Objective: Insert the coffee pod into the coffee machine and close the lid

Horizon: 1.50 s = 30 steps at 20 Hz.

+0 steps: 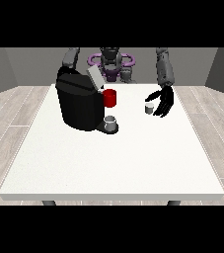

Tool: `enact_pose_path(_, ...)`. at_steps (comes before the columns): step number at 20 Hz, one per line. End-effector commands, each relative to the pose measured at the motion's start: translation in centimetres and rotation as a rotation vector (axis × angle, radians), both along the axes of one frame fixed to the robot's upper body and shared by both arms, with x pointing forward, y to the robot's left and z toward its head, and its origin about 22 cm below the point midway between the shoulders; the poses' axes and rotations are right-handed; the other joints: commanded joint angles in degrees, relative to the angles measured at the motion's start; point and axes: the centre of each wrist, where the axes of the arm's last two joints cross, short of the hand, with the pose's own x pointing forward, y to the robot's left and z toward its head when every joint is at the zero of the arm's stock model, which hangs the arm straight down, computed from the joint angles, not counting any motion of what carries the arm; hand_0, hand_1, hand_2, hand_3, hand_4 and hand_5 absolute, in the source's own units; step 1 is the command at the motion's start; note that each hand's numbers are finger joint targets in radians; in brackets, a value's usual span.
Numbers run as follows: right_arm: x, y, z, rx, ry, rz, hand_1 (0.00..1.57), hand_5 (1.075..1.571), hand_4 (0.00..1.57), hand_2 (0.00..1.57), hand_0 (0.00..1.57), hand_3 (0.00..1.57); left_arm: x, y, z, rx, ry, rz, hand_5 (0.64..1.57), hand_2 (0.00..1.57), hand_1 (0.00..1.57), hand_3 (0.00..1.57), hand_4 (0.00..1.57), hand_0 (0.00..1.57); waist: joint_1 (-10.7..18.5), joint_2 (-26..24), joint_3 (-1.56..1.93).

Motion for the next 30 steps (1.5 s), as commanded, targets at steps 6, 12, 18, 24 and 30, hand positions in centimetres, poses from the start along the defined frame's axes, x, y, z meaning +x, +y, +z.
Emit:
enact_pose_path(6,0.2,0.3,0.5,0.012,0.029,-0.015,0.00,1.571,0.51,0.00,0.00,0.00,0.5,-1.9,-1.4,0.084,-0.085,0.014,1.571,0.97,0.84,0.74,0.39,0.84,0.0,-1.1,-0.02)
enact_pose_path(12,-0.8,0.0,0.1,0.051,-0.024,0.021,0.00,1.571,0.52,0.00,0.00,0.00,0.2,1.0,-0.8,0.197,-0.088,0.040,1.571,1.04,0.93,0.82,0.28,0.93,-2.4,1.4,-0.02)
enact_pose_path(18,0.3,-0.9,-0.8,0.066,0.004,-0.021,0.00,1.571,0.40,0.00,0.00,0.00,2.1,-2.1,0.4,0.209,-0.091,-0.045,1.571,1.36,1.23,1.31,0.47,1.23,-0.2,-0.4,0.00)
enact_pose_path(24,0.3,-0.6,-1.1,0.063,0.031,-0.038,0.00,1.571,0.44,0.00,0.00,0.00,4.2,-2.4,4.3,0.146,-0.176,-0.152,1.571,1.45,1.45,1.39,0.62,1.45,-0.2,-2.0,-0.01)
enact_pose_path(30,0.5,-1.6,-3.1,0.056,0.092,-0.027,0.00,1.571,0.47,0.00,0.00,0.00,6.0,-5.7,7.4,0.126,-0.184,-0.242,1.571,1.33,1.24,1.32,0.53,1.24,0.9,-4.7,0.02)
